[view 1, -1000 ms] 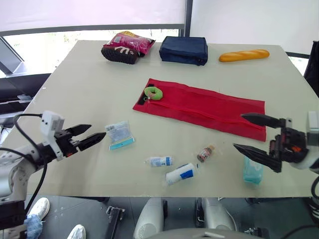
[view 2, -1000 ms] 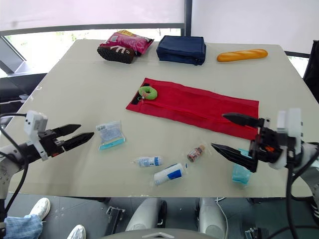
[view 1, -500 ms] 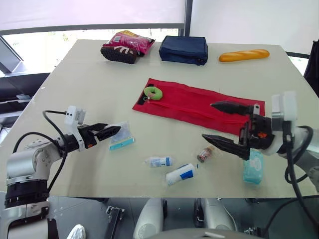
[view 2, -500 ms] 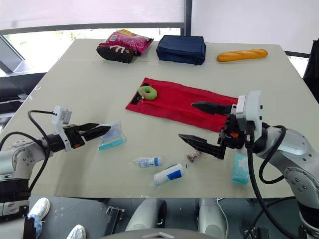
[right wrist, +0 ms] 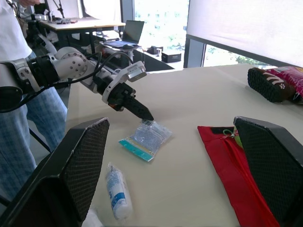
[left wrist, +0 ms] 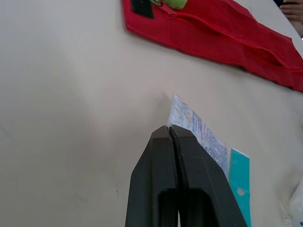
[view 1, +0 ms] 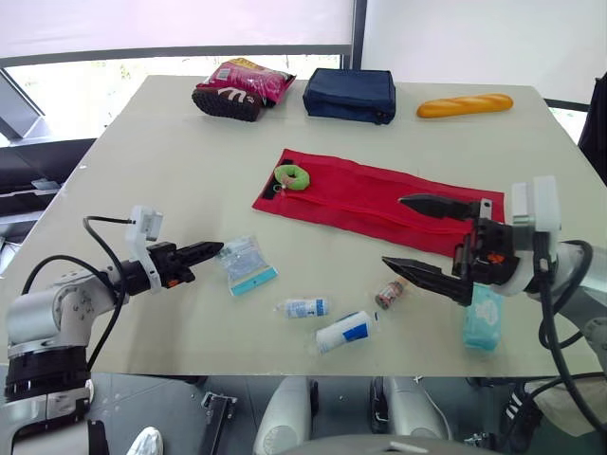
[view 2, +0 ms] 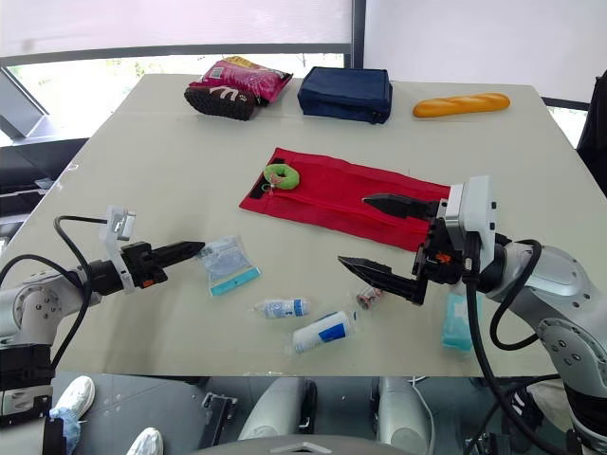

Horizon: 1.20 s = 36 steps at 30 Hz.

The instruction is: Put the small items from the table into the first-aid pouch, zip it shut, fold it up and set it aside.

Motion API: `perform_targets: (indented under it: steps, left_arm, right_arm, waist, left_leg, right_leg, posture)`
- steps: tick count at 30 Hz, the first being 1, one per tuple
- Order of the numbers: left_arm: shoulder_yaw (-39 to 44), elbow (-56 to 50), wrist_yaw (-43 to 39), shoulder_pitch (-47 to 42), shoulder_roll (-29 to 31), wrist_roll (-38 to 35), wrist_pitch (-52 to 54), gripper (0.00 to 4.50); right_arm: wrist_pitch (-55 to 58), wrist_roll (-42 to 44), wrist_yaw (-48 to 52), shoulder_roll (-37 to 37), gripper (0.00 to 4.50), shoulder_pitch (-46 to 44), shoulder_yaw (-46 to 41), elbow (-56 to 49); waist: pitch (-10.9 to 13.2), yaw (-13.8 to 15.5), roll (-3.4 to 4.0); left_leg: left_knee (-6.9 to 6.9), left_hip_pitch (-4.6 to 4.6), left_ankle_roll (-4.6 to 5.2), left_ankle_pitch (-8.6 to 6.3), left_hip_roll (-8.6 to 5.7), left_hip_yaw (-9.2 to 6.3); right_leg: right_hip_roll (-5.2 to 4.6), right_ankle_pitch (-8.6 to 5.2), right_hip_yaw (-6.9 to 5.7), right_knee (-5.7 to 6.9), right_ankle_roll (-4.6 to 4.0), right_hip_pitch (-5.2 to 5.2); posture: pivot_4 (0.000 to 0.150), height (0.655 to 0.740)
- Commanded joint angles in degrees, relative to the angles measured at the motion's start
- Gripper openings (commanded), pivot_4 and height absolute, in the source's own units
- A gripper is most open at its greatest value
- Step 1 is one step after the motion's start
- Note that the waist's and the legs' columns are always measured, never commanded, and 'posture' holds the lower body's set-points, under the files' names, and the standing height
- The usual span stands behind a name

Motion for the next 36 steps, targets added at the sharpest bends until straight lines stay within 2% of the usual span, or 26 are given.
perform_targets:
  steps: [1,6,13,18,28,35,36]
  left_arm:
    - [3.25,-4.38,-0.91,-0.18,0.57,-3.95,1.42,0.05]
    - [4.56,-9.83,-1.30,-1.61,0.22,-9.74,4.29,0.05]
    - [1.20,-17.68,-1.57,-6.88,0.10,-16.83,7.73,0.05]
    - [-3.65,-22.39,-3.24,-12.66,-0.81,-21.47,9.17,0.05]
    - [-11.53,-22.55,-7.99,-19.95,-3.04,-22.56,7.62,0.05]
    - [-13.60,-22.00,-9.55,-21.25,-4.42,-21.97,6.32,0.05]
    - [-13.80,-21.67,-9.73,-21.31,-4.46,-21.64,6.03,0.02]
  right_arm:
    - [-0.78,-0.04,-0.05,0.54,4.50,-0.03,-0.13,-0.72]
    - [0.24,-1.32,-2.36,2.31,4.50,-0.52,1.45,0.71]
    - [3.85,-3.98,-6.70,5.88,4.50,-3.69,6.69,5.18]
    - [11.86,0.13,-5.30,9.33,4.50,-10.44,11.49,12.30]
    - [14.29,1.00,5.90,12.79,4.50,-15.70,14.10,21.95]
    - [16.60,3.13,6.53,17.08,4.50,-15.56,13.84,21.96]
    - [16.80,3.49,6.62,17.25,4.25,-15.37,13.61,21.69]
  waist:
    - [0.00,-0.01,-0.01]
    - [0.00,0.00,-0.01]
    - [0.00,-0.02,-0.01]
    - [0.01,-0.16,-0.03]
    - [0.02,-0.30,-0.02]
    - [0.02,-1.17,-0.02]
    - [0.02,-1.25,-0.02]
  left_leg:
    - [0.00,0.00,0.00,0.00,0.00,-0.01]
    - [0.01,0.00,0.00,0.00,0.01,-0.02]
    - [0.03,0.01,0.00,0.01,-0.09,0.00]
    - [0.05,0.01,0.00,0.01,-0.13,0.00]
    - [0.03,-0.05,0.00,0.01,-0.22,0.05]
    - [0.04,-0.04,0.00,0.01,-0.22,-0.03]
    - [0.04,-0.04,0.00,0.01,-0.22,-0.05]
  right_leg:
    - [0.00,0.00,0.00,0.00,0.00,0.00]
    - [0.00,0.00,0.01,0.00,0.00,0.00]
    - [0.01,0.00,0.04,0.02,0.00,0.00]
    - [0.03,0.02,0.05,0.04,-0.03,0.00]
    - [0.09,0.02,0.10,0.06,-0.06,0.00]
    - [0.11,0.02,0.12,0.07,-0.05,0.00]
    - [0.11,0.02,0.14,0.07,-0.05,0.00]
  posture:
    - [0.150,0.7134]
    - [0.150,0.7134]
    - [0.150,0.7134]
    - [0.150,0.7134]
    - [0.150,0.7134]
    - [0.150,0.7134]
    - [0.150,0.7134]
